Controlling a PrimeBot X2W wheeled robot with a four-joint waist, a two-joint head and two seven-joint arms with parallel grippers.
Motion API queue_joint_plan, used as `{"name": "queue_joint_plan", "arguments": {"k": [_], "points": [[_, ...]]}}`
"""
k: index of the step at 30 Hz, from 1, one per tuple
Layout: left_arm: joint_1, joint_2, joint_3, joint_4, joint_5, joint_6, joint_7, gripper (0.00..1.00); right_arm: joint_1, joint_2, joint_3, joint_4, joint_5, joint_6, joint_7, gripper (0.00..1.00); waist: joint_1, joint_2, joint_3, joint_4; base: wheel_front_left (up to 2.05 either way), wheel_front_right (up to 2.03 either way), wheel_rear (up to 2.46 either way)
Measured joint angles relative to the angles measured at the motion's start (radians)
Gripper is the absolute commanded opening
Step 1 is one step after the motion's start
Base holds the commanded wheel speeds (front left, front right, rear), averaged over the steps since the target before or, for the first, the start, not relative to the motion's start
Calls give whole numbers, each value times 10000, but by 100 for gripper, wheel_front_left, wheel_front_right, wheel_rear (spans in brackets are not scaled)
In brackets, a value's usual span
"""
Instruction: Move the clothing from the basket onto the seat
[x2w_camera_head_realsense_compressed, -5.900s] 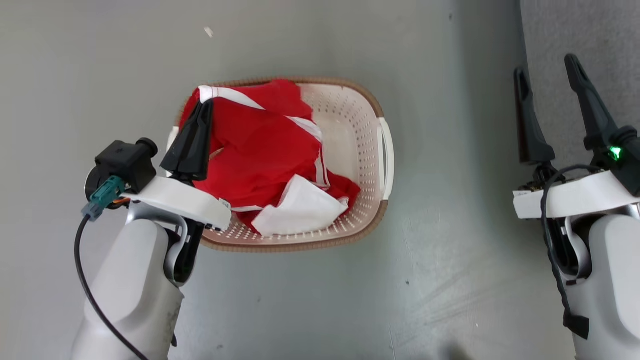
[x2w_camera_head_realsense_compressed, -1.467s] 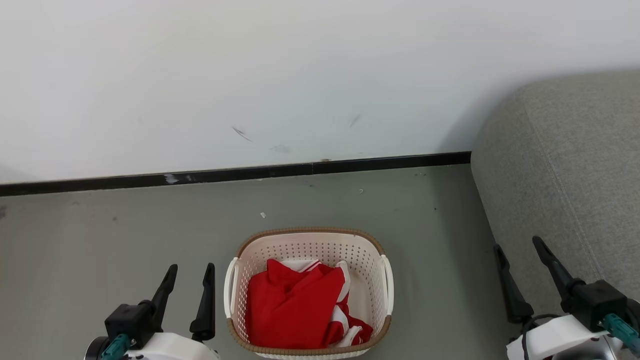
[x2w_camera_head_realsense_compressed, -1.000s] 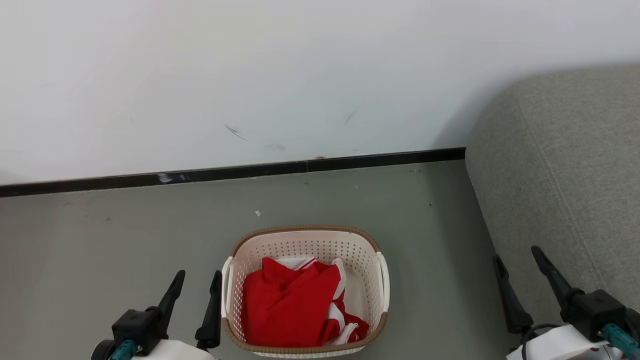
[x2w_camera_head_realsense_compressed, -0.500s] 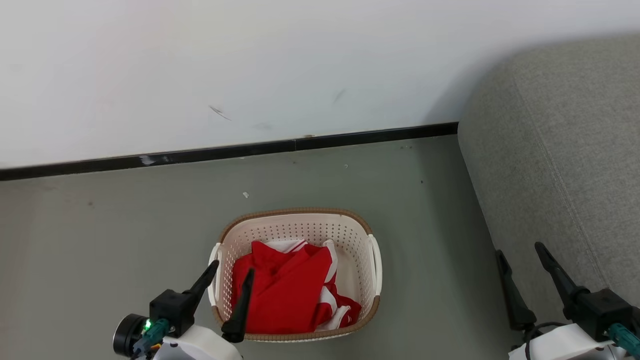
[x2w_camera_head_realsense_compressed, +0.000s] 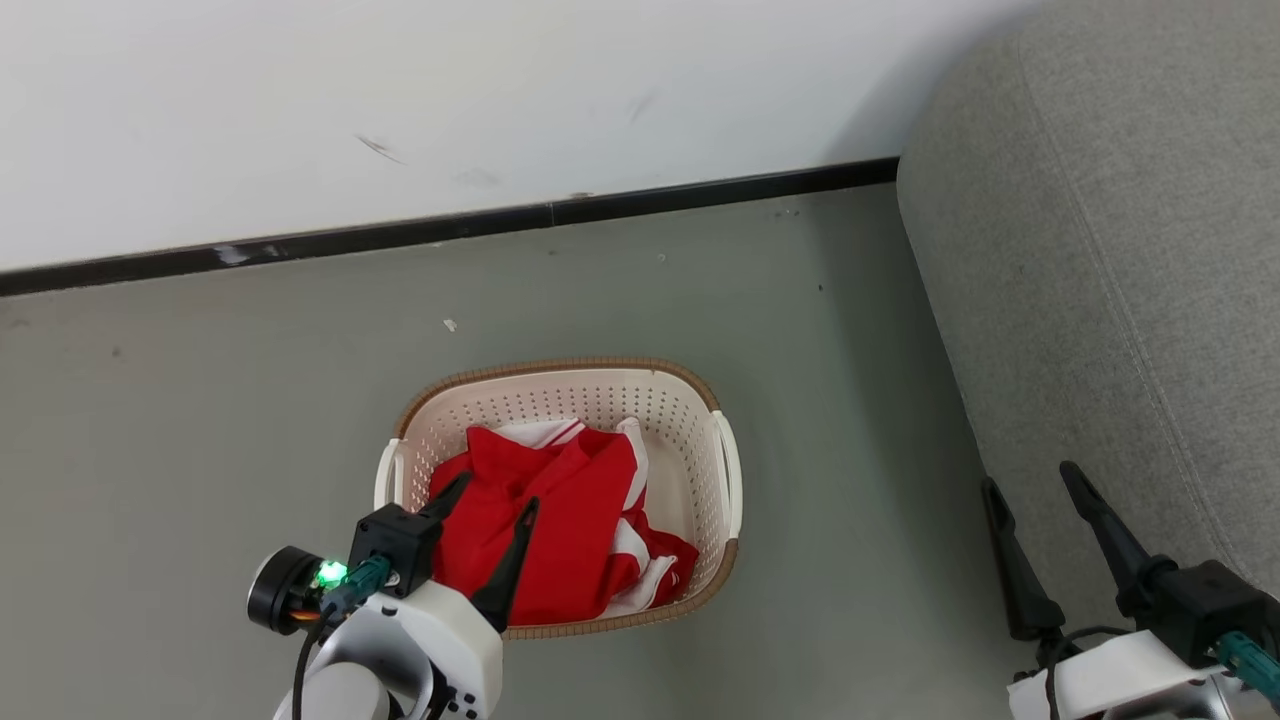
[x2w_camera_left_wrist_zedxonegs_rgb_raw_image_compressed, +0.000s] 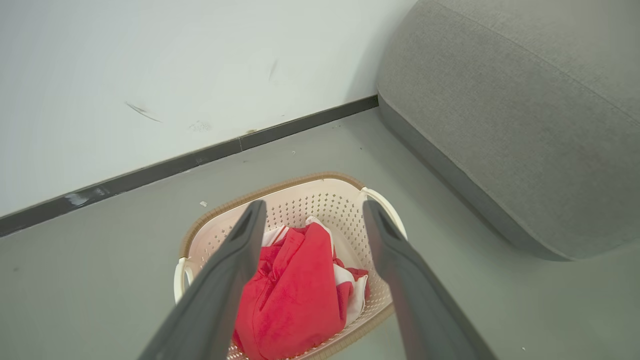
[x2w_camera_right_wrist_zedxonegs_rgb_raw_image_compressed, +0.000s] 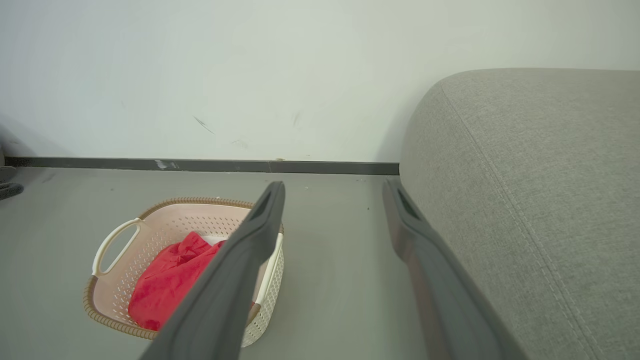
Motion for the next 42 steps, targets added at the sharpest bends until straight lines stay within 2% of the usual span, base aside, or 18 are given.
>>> {"name": "queue_joint_plan", "arguments": {"k": [24,42], "points": [[-2571,435,-531,1494,1035,-184,1988,100,-1546,-8,581,-247,424,-2,0,100,0,0,2363,-702,0,0,0],[-4093,744,-441,2830,1329,-184,2801,100,-2769,-10,920,-374,823,0,0,100,0,-1,4029,-1452,0,0,0]]}}
